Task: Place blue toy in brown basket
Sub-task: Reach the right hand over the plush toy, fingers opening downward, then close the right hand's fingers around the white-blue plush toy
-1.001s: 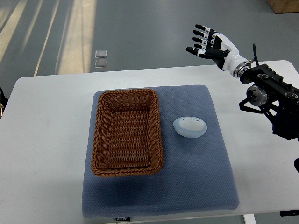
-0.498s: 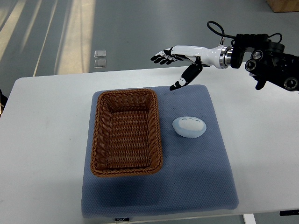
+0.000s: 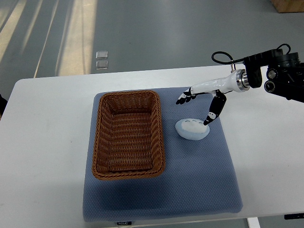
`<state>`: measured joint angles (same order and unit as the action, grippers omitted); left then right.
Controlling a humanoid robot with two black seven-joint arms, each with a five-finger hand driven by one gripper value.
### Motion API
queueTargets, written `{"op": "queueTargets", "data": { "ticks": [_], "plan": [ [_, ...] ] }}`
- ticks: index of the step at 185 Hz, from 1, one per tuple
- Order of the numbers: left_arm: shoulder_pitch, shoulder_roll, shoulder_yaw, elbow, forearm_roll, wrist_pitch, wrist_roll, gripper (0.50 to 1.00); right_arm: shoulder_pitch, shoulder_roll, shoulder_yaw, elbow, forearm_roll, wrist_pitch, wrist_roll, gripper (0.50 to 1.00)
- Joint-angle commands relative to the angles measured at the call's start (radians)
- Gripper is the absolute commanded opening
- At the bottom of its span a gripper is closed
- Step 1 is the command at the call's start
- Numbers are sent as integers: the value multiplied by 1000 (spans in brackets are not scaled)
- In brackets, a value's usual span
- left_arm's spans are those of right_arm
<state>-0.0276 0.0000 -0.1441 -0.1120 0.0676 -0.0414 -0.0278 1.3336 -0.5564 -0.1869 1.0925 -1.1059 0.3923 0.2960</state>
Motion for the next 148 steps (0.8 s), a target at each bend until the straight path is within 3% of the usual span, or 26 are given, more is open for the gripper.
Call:
{"op": "queueTargets", "data": {
  "ticks": [1, 115, 141, 148],
  "plan": [
    [0, 0, 0, 0, 0, 0, 0, 1000, -13, -8, -2, 7, 0, 2, 0, 909],
    [0, 0, 0, 0, 0, 0, 0, 1000, -113, 35, 1, 6, -46, -36, 0, 895],
    [0, 0, 1, 0, 0, 0, 0, 1000, -129, 64, 6, -23, -74, -59, 0, 864],
    [0, 0, 0, 0, 0, 0, 0, 1000, -129, 69, 6, -29, -75, -64, 0, 834]
  ]
}}
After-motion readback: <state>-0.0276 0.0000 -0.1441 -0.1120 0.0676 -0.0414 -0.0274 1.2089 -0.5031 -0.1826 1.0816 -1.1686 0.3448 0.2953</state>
